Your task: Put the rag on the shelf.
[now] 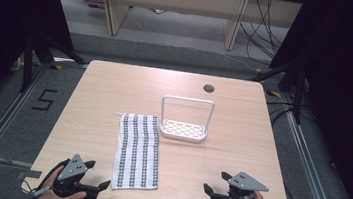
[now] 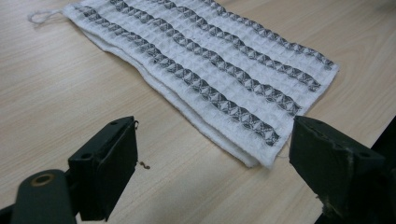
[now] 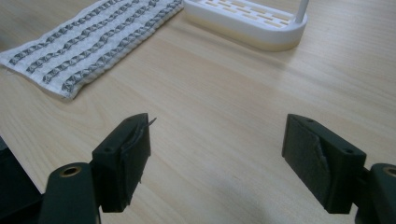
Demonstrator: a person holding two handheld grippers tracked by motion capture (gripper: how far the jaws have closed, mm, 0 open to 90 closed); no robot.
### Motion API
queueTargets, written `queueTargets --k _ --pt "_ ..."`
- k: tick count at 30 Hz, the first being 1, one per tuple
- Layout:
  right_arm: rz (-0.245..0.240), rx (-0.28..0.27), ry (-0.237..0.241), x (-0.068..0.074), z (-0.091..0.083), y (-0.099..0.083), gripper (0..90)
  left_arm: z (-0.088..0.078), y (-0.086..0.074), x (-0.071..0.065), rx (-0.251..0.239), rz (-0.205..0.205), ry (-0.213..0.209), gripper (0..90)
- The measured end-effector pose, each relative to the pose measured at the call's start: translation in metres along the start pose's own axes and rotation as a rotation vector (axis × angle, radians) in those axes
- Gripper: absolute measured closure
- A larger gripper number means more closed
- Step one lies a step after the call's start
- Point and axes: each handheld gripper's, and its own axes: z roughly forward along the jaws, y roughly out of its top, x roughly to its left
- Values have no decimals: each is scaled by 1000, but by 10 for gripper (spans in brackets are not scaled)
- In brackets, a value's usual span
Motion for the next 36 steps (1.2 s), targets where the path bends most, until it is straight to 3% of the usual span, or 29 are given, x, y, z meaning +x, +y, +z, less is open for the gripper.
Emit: queueTargets --k 8,10,11,12,13,14,15,18,19,20,21,24,27,29,30,34,35,36 --pt "-36 -11 24 11 2 5 299 2 0 -2 4 3 -6 150" --pt "-46 -23 50 18 4 9 314 1 -1 -1 26 2 16 159" --pt "-64 -22 68 20 6 11 319 3 -3 -3 12 -29 13 171" --pt "-64 -22 68 20 6 11 319 3 -3 -3 12 -29 13 175" --pt "-75 -17 90 26 11 14 322 0 -3 -2 35 0 1 176" --pt "-78 -13 101 30 14 16 330 1 -3 -4 18 -19 3 178" --pt "-93 -9 127 33 18 19 342 -2 -3 -3 37 16 7 184" --pt "-113 3 161 45 26 25 351 1 -3 -7 11 -18 -1 203" --pt "-113 3 161 45 26 25 351 1 -3 -7 11 -18 -1 212" --pt "-127 -1 171 49 28 27 358 1 -3 -6 31 7 -3 212" --pt "-141 3 185 52 31 28 363 3 -4 -8 16 -18 -5 217" --pt "-185 33 222 66 47 33 388 4 -4 -13 14 -9 -34 264" --pt "-194 65 233 74 59 35 406 6 -4 -17 35 34 -45 315" --pt "-225 77 253 78 67 37 421 8 -4 -18 45 55 -47 347" --pt "-228 78 251 80 70 38 424 8 -4 -19 44 43 -51 367" --pt "-249 81 265 84 78 41 437 8 -4 -17 54 59 -62 416" --pt "-249 101 276 86 82 42 445 11 -5 -20 31 27 -66 422" --pt "-249 101 276 86 82 42 445 11 -5 -20 31 27 -66 429"
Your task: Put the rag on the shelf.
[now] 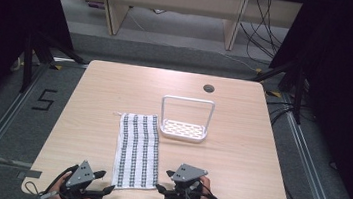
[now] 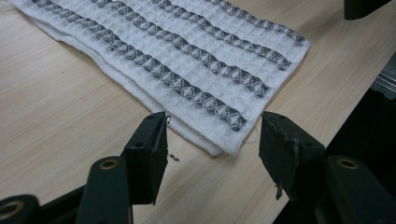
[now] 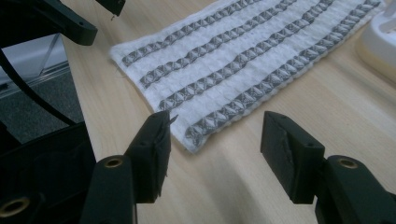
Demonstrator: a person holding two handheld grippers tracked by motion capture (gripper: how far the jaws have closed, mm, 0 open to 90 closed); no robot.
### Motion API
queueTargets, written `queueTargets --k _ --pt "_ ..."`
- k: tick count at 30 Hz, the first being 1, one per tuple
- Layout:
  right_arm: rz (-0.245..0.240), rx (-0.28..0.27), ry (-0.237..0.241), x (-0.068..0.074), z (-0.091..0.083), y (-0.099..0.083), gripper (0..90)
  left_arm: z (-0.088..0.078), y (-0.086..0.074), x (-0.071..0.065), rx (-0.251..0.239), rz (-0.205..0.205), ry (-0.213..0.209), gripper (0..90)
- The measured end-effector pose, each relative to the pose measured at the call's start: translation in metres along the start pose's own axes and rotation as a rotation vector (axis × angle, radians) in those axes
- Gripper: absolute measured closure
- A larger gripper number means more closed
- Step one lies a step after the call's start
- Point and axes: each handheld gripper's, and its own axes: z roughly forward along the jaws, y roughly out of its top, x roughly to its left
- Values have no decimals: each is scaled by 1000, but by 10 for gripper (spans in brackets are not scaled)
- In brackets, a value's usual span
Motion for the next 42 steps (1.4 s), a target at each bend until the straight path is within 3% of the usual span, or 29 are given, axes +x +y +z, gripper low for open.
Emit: queueTargets --k 1,2,6,7,10,11,13,15,16,17,22,23,25,26,32,34,37,39,42 --pt "6 10 -4 0 4 1 454 0 1 1 40 37 4 432" --pt "4 6 -2 1 6 1 456 2 1 0 41 25 -6 434" --pt "-22 18 14 2 11 2 461 7 3 -1 63 48 -10 432" --pt "-11 31 10 3 14 3 465 12 3 -1 70 25 -4 427" --pt "-14 41 12 3 19 4 469 16 4 1 116 55 10 405" --pt "-33 40 17 3 22 5 470 18 4 0 108 44 2 398" --pt "-13 53 18 4 25 6 483 18 6 1 125 62 11 389" --pt "-17 51 15 4 27 6 488 18 7 1 124 59 3 388" --pt "-36 57 18 4 29 7 490 17 7 2 133 76 0 388" --pt "-37 62 15 3 32 7 498 19 7 0 131 58 10 390" --pt "-25 68 16 4 38 8 509 24 8 2 151 59 6 406" --pt "-21 87 17 4 38 8 516 24 9 4 175 86 8 425" --pt "-32 92 17 3 40 9 533 26 9 3 175 75 -6 462" --pt "-19 100 14 3 41 8 550 27 10 5 172 98 2 484" --pt "-17 93 23 0 44 7 655 29 13 5 176 108 3 635" --pt "-8 76 27 -1 46 7 733 31 15 4 173 143 -3 702" --pt "11 83 41 -2 46 7 798 34 17 2 165 142 -21 805" --pt "31 79 46 -2 46 7 825 35 18 3 170 185 -16 828" --pt "31 76 37 -3 46 7 841 34 20 3 160 189 -24 837"
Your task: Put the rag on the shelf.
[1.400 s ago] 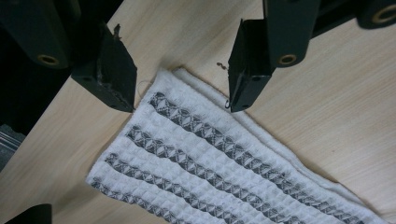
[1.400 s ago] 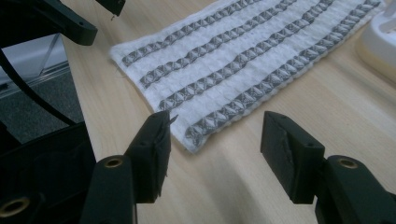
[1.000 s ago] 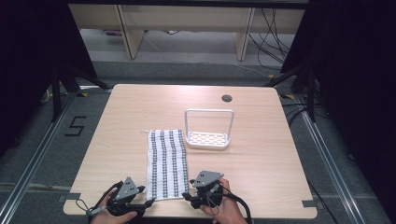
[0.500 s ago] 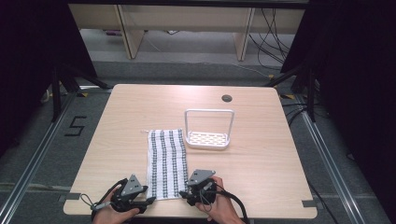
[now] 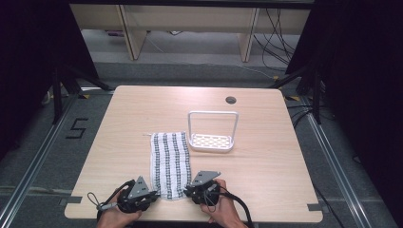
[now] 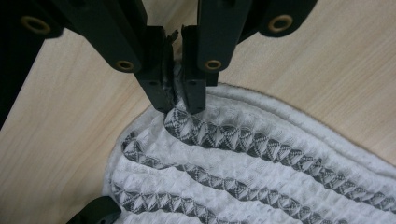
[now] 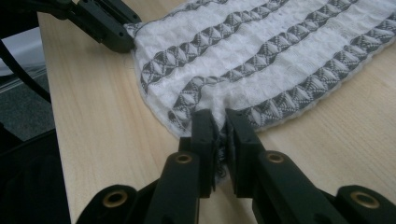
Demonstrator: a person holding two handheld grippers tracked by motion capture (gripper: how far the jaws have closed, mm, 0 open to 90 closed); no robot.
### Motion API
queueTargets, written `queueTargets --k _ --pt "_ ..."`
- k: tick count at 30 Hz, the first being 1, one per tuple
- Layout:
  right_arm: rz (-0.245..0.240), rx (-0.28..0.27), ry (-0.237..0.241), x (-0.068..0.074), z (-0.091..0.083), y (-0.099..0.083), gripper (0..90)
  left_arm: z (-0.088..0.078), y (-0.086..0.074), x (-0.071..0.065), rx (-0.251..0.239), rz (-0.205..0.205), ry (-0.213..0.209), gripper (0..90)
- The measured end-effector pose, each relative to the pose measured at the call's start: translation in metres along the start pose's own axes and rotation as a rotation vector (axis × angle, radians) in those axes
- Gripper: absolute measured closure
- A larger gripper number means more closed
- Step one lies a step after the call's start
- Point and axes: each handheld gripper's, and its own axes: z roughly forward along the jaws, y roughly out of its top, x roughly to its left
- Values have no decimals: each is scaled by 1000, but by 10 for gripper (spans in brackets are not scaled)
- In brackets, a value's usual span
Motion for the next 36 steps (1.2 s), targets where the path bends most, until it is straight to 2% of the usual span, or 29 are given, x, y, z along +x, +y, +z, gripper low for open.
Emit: queueTargets --k 3,4,7,8,11,12,13,14,15,16,17,18,20,22,24,26,27,28,29,30,31,32,33,34,35,36 --pt "-4 -35 1 -1 -6 4 854 -6 2 0 -27 -14 -7 847" --pt "-3 -47 5 -2 -9 6 856 -9 5 -1 -65 -24 -21 848" --pt "10 -63 8 -1 -16 11 858 -13 9 0 -72 -11 -26 849" --pt "-8 -95 -6 -2 -21 16 859 -14 10 -1 -94 -31 -32 848" --pt "-6 -119 -8 -4 -29 23 860 -27 23 7 -118 -13 -33 849" --pt "-6 -131 0 -4 -30 25 860 -32 27 9 -111 7 -27 849" --pt "2 -137 1 -4 -32 28 860 -35 31 10 -129 -18 -46 849" --pt "-15 -145 5 -5 -34 30 860 -39 34 11 -142 -26 -57 849" --pt "-6 -158 -3 -5 -38 33 860 -42 37 12 -151 -35 -66 849" --pt "-6 -158 -3 -5 -38 33 860 -42 37 12 -151 -35 -66 849" --pt "1 -183 2 -6 -45 39 860 -51 44 15 -161 -32 -70 850" --pt "-22 -204 -7 -8 -49 43 860 -51 44 15 -161 -32 -70 850" --pt "-35 -225 -3 -7 -56 51 860 -63 55 17 -203 -54 -85 850" --pt "-29 -243 0 -7 -65 59 860 -68 60 18 -203 -49 -93 850" --pt "-49 -278 -10 -7 -75 67 861 -82 75 21 -221 -33 -93 850" --pt "-39 -289 -9 -5 -87 75 861 -91 85 23 -246 -20 -103 850" --pt "-39 -289 -9 -5 -87 75 861 -91 85 23 -246 -20 -103 850" --pt "-64 -308 -22 -6 -92 79 861 -96 91 23 -254 -13 -98 850" --pt "-49 -324 -8 -4 -102 86 862 -101 97 24 -258 -8 -98 851" --pt "-49 -324 -8 -4 -102 86 862 -105 102 25 -271 0 -104 851" --pt "-67 -349 -34 -5 -114 92 862 -112 112 25 -288 12 -112 852" --pt "-67 -349 -34 -5 -114 92 862 -112 112 25 -288 12 -112 852" --pt "-68 -367 -28 -4 -124 98 863 -117 121 24 -301 25 -119 852" --pt "-80 -379 -38 -5 -129 99 863 -117 121 24 -301 25 -119 852" --pt "-83 -389 -48 -5 -134 101 863 -121 129 22 -315 35 -128 852" --pt "-83 -396 -44 -5 -138 102 863 -121 129 22 -315 35 -128 852"
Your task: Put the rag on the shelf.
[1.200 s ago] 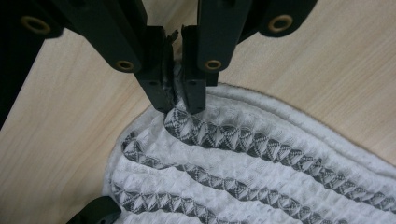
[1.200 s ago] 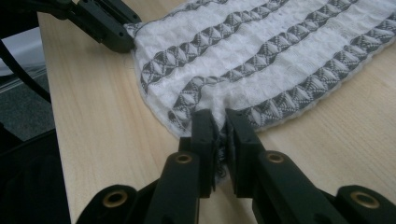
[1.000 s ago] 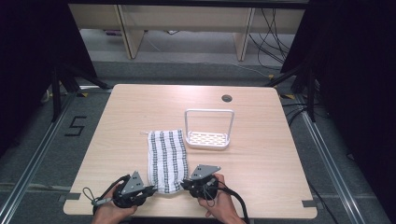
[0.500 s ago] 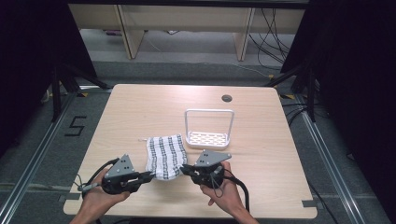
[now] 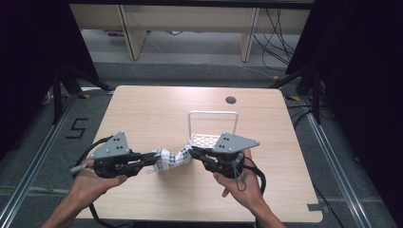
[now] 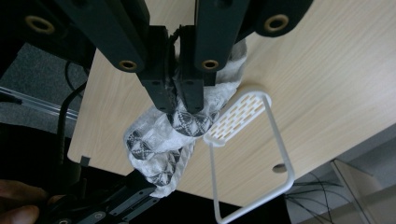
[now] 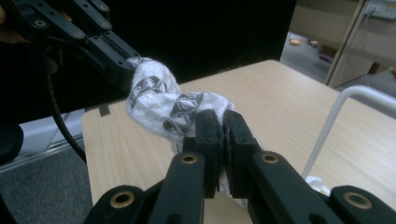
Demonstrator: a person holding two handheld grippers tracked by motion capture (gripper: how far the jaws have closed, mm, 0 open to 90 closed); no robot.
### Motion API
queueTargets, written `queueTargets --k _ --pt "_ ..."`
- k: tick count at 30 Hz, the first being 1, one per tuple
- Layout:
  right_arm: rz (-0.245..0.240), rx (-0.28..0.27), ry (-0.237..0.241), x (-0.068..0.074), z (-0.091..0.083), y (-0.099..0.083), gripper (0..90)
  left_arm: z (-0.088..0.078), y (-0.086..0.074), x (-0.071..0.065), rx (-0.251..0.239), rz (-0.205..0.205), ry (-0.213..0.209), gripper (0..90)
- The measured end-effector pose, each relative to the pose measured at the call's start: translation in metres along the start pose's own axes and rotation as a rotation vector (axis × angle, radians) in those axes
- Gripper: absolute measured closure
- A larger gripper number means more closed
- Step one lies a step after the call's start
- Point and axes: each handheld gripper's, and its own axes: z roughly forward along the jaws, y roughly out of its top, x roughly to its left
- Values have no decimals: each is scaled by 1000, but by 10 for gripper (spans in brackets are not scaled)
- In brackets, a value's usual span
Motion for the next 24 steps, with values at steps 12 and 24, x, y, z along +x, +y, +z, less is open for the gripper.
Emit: queueTargets --k 12,24 --pt "-3 -76 -69 -9 -46 22 863 16 54 -7 -37 70 -64 851" --pt "29 -83 -177 -41 -66 29 863 52 85 11 -48 50 -68 851"
